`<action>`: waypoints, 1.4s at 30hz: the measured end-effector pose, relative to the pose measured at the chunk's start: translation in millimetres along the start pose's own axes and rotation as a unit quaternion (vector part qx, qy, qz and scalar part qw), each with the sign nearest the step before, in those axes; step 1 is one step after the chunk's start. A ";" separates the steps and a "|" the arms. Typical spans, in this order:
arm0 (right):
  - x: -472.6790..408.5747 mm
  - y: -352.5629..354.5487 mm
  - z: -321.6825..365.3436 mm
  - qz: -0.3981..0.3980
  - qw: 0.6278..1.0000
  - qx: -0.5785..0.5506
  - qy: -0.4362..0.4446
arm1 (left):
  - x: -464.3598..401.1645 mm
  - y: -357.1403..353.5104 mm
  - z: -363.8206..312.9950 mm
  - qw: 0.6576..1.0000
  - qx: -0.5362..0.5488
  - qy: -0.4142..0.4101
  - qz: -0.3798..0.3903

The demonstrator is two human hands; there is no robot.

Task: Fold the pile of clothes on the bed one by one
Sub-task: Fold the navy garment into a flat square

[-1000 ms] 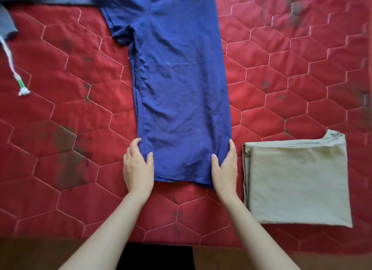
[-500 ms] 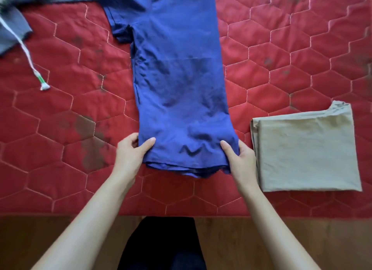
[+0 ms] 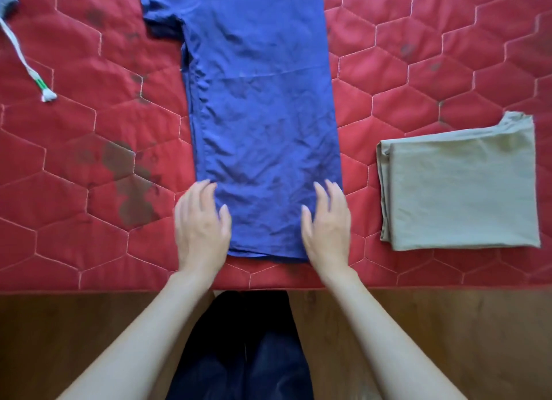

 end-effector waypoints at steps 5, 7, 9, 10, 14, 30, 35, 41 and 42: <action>-44.0 -52.4 62.6 0.018 0.986 0.075 0.150 | -49.0 -76.6 -38.0 0.984 -0.081 -0.121 0.107; -44.2 -66.5 41.1 0.025 0.982 0.107 0.151 | -55.5 -94.4 -23.4 0.978 -0.105 -0.122 0.134; -31.4 -70.0 7.8 0.016 0.981 0.127 0.143 | -49.1 -96.4 1.1 0.977 -0.127 -0.118 0.128; -21.1 -69.5 -9.2 0.019 0.982 0.134 0.135 | -40.7 -93.3 12.7 0.977 -0.133 -0.111 0.123; 5.7 -55.9 -43.8 0.039 0.984 0.122 0.127 | -6.0 -71.6 43.0 0.981 -0.159 -0.044 0.101; -237.3 -61.0 67.8 0.007 0.972 0.149 0.183 | -204.4 -69.9 23.5 0.989 -0.137 -0.031 0.048; -196.1 -50.8 19.5 0.006 0.980 0.150 0.134 | -155.4 -54.2 42.8 0.978 -0.184 -0.045 0.085; -288.2 -32.6 120.4 -0.050 0.973 0.126 0.186 | -272.5 -48.5 -37.8 0.976 -0.167 -0.137 0.028; -311.9 -32.4 141.3 -0.050 0.972 0.118 0.199 | -302.1 -50.4 -50.9 0.975 -0.158 -0.152 0.027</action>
Point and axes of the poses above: each hand's wrist, its own x-axis away from the middle knuckle, its own y-axis out of the back of the hand, z = x × y, the point moved 9 cm from there along -x, towards the middle knuckle, and after that the axes turned 12 degrees about x, right-handed, at the moved point
